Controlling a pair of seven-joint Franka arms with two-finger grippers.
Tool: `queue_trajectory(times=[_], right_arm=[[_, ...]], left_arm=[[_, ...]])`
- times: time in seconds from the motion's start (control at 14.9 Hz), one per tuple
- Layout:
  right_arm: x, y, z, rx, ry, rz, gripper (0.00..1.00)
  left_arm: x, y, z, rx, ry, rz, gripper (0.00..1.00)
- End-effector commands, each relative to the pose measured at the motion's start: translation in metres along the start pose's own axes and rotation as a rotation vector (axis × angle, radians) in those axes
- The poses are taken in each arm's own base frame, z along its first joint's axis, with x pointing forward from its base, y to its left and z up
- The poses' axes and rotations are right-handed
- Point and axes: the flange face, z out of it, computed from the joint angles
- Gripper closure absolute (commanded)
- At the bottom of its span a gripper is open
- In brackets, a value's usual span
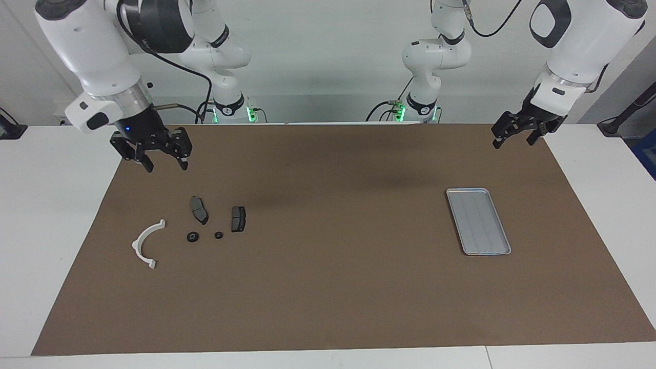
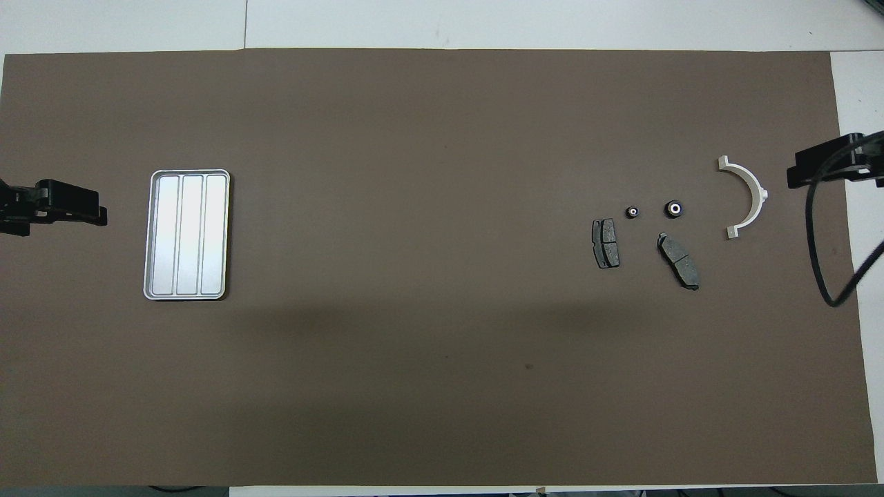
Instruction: Place bearing gear from tray to pile
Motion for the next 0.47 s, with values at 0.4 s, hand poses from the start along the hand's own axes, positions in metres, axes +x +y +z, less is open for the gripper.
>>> queue_trajectory(times=[0.4], right_arm=[[-0.026, 0.030, 0.017, -0.002, -0.100, 0.009, 0.00]], left_arm=[[-0.003, 0.002, -0.005, -0.013, 0.001, 0.000, 0.00]])
